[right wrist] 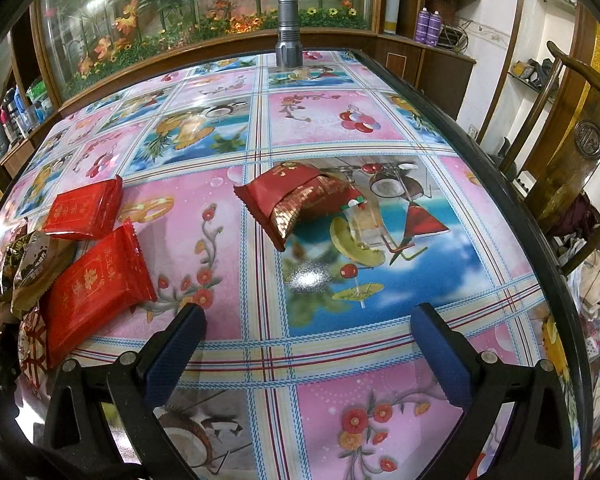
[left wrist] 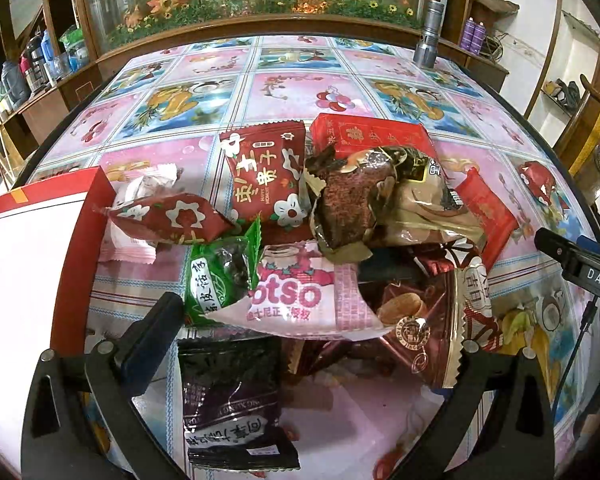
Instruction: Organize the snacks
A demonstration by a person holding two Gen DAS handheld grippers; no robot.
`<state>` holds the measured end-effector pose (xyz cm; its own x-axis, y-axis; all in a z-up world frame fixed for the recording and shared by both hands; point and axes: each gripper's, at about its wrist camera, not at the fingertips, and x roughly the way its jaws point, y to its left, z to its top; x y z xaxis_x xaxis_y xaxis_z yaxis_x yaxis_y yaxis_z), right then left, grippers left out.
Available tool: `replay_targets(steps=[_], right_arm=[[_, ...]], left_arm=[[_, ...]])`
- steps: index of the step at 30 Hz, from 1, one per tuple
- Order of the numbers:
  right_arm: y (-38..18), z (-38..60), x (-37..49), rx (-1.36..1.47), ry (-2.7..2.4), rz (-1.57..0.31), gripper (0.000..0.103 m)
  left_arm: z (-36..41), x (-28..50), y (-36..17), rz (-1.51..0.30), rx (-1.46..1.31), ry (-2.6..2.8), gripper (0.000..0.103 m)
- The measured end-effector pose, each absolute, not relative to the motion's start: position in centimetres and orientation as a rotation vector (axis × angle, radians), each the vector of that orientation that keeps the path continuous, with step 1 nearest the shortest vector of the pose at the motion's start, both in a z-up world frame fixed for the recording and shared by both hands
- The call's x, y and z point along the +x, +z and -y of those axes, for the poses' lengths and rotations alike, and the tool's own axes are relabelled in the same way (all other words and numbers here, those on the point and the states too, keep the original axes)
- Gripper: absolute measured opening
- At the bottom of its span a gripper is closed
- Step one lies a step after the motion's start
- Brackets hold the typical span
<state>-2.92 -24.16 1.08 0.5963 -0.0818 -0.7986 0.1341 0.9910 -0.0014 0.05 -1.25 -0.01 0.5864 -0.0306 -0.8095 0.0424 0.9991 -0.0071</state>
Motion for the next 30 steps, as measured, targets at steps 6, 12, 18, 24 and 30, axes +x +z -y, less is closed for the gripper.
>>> replay_targets(steps=[6, 12, 18, 24, 30], right_arm=[[1.1, 24.1, -2.9, 0.061, -0.126, -0.924, 0.103], [1.1, 24.1, -2.9, 0.061, -0.126, -0.925, 0.103], [1.0, 23.8, -3.5, 0.075, -0.151, -0.928, 0.103], [1.7, 23.6, -4.9, 0.127, -0.063, -0.930, 0.101], [4.0, 19.6, -8.0, 0.266, 0.237, -0.834, 0.100]], left_arm=[[1.3, 0.1, 0.0, -0.943, 0.014, -0.042, 0.103], [1.3, 0.1, 0.0, -0.944, 0.012, -0.041, 0.103], [0.9, -2.1, 0.7, -0.971, 0.031, -0.054, 0.103], [-1.7, -8.7, 4.8, -0.784, 0.079, -0.015, 0.103], [-5.3, -11.7, 6.2, -0.683, 0.168, 0.034, 0.103]])
